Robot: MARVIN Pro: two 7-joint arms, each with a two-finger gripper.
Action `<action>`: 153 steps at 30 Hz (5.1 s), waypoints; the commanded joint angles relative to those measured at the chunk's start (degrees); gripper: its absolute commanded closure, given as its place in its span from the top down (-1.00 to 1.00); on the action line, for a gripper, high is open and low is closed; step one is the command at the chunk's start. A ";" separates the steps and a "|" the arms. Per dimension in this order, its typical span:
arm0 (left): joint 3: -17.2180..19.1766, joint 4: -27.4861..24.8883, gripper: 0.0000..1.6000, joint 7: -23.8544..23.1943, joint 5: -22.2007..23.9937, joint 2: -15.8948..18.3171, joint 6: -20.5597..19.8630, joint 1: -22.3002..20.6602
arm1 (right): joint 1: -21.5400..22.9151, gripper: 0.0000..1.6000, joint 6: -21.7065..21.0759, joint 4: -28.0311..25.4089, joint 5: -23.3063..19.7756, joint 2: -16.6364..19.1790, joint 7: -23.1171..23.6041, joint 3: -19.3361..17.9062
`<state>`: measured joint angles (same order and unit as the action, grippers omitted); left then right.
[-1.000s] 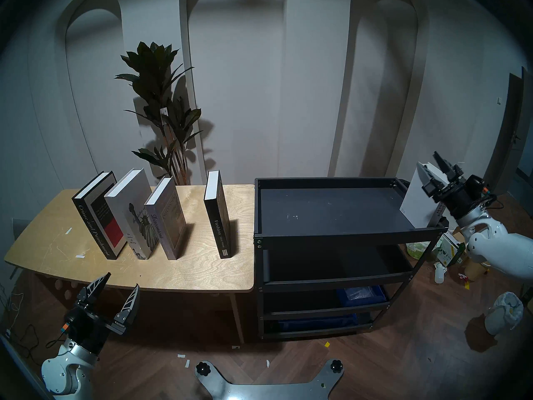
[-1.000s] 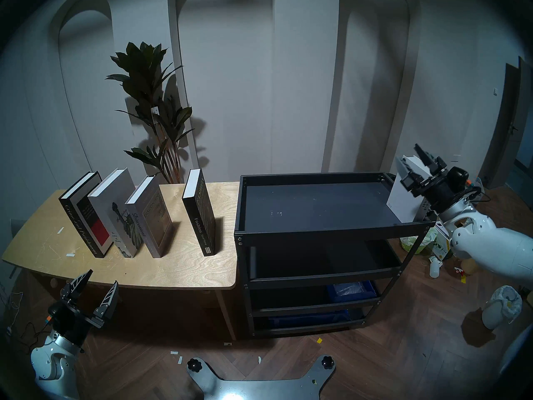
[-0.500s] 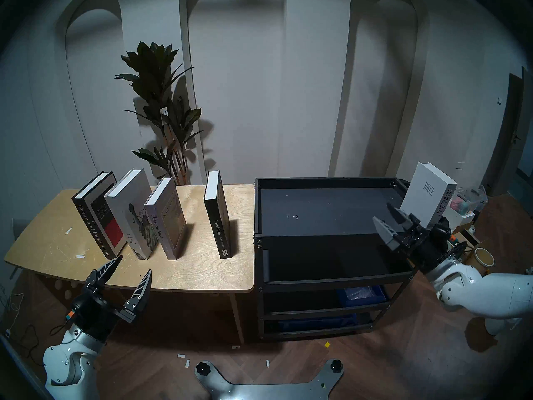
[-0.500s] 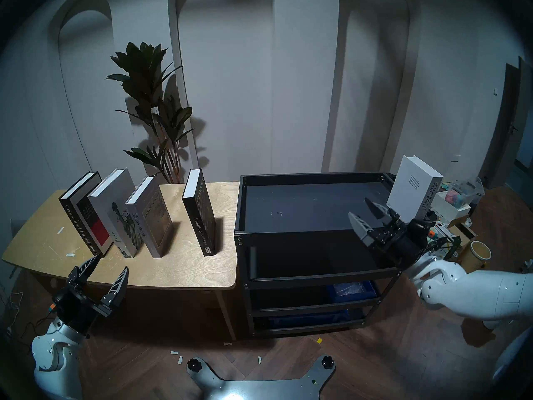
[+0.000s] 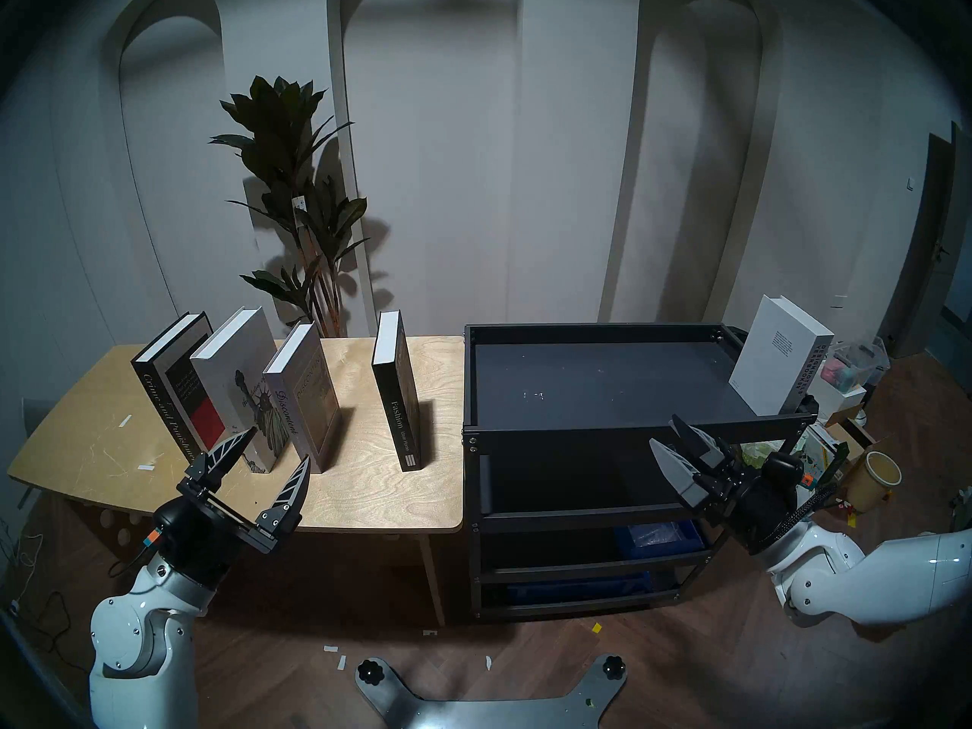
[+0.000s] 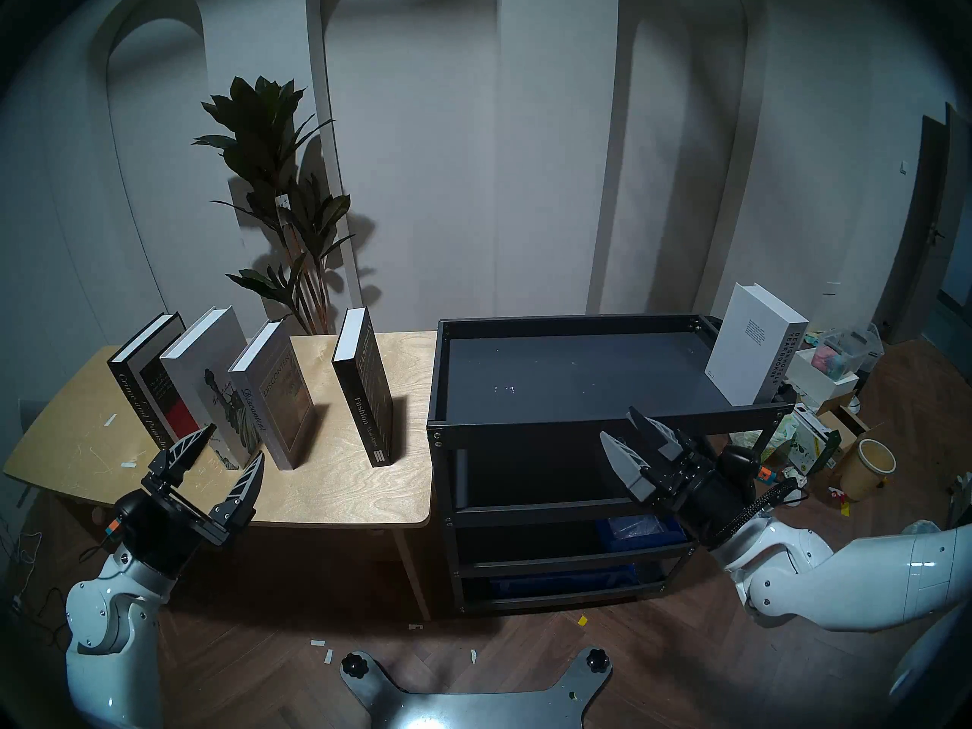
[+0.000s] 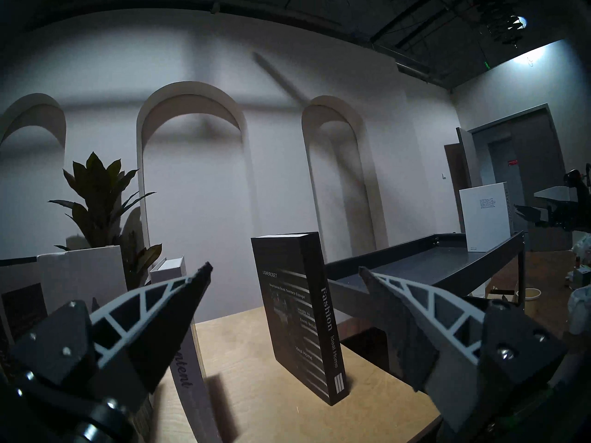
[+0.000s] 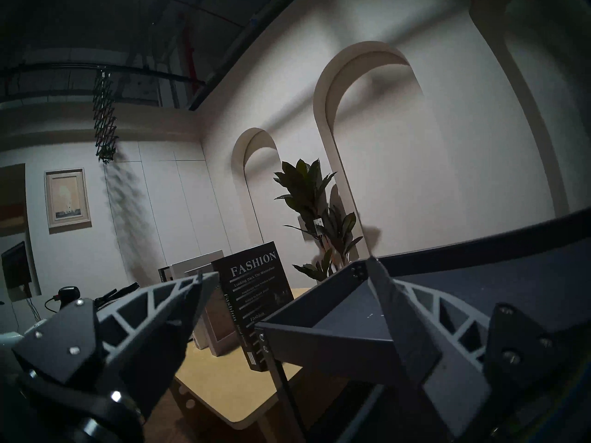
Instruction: Move the books from the display table onto the shelf, standing them upright with spines facing out and tallest at one end
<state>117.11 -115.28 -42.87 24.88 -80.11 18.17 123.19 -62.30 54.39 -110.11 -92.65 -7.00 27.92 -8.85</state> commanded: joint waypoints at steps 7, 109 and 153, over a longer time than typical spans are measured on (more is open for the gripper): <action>-1.09 -3.32 1.00 6.33 -5.91 -1.22 -3.24 -2.59 | -1.27 1.00 0.61 -3.57 0.85 0.83 -6.01 -0.50; -8.93 4.71 -1.00 29.49 -15.94 0.53 -37.83 -37.20 | -9.73 1.00 0.53 -15.83 60.93 1.27 -75.65 -2.49; -27.19 -16.20 -1.00 44.70 -11.79 -5.96 -60.53 -58.97 | -13.33 1.00 -4.71 -22.14 72.45 1.27 -82.71 0.53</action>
<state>94.28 -129.12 0.44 12.78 -83.46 -41.19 70.39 -75.45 50.02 -131.21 -21.55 -5.57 -54.08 -8.31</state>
